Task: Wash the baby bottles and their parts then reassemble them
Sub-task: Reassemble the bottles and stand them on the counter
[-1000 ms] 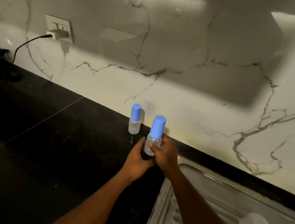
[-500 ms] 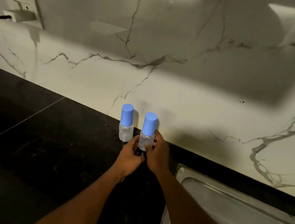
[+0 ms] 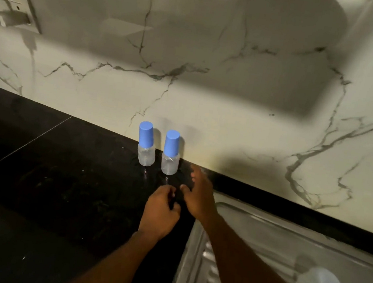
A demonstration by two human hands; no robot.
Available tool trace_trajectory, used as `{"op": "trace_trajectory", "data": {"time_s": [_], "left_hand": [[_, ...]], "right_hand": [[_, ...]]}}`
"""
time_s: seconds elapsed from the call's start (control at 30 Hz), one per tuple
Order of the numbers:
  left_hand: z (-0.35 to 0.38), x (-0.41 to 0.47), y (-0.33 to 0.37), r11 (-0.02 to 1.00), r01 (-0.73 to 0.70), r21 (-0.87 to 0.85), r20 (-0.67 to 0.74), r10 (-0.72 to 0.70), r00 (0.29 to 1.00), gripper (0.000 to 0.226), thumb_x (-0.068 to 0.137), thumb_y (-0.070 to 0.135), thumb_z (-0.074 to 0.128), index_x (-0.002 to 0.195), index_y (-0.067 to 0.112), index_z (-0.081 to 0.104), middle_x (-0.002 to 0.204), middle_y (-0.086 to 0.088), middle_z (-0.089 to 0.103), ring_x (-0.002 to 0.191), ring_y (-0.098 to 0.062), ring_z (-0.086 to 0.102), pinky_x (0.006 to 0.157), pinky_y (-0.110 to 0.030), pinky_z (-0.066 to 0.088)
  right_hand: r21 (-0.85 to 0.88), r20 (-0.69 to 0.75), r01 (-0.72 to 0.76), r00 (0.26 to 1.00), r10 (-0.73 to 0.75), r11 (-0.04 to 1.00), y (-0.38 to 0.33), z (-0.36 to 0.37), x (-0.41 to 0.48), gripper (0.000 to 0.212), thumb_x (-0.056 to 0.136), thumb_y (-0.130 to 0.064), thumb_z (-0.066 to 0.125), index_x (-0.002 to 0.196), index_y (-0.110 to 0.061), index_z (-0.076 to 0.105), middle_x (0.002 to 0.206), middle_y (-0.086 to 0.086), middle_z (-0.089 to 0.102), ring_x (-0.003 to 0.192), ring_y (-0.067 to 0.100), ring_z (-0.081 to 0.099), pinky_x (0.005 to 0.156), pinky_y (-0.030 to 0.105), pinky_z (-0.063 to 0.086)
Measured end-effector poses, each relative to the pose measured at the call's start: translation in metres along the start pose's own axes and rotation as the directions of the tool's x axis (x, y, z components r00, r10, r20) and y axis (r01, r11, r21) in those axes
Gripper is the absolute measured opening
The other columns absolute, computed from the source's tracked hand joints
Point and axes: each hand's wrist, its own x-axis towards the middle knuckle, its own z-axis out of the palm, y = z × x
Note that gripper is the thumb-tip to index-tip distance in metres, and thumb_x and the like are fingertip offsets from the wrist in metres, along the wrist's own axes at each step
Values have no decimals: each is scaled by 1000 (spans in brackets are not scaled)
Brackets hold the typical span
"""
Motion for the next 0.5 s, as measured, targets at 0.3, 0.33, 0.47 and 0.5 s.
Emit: {"op": "trace_trajectory", "data": {"time_s": [0.3,0.33,0.47,0.5], "left_hand": [[89,-98,101,982,-184,40,214,172,962,13,81,21,66,94,22,67,81,9,62,75,-11,61,72,-28,51],[101,-111,109,978,-201,48,245,184,952,11,80,21,66,91,20,67,80,7,63,74,-13,61,71,-29,51],[138,-152,113,967,-246,72,334,209,919,13,80,7,56,85,15,65,81,1,68,74,-19,63,70,-33,52],[147,-164,108,967,-242,78,367,198,909,13,79,6,58,85,15,65,82,2,68,75,-17,64,71,-33,53]], "right_hand": [[-298,171,196,974,-150,934,44,-193,-90,38,88,-6,64,126,-8,65,120,11,69,112,25,65,95,26,46],[-311,169,181,977,-133,933,54,-215,-104,37,89,-6,63,126,-8,66,123,10,68,114,23,63,98,28,47],[-367,133,60,991,-12,928,87,-278,-149,32,91,-4,57,120,-12,69,117,8,69,107,21,65,95,30,51],[-384,115,37,993,8,923,97,-288,-163,29,90,-5,58,115,-13,70,111,8,70,100,21,66,91,32,53]]}}
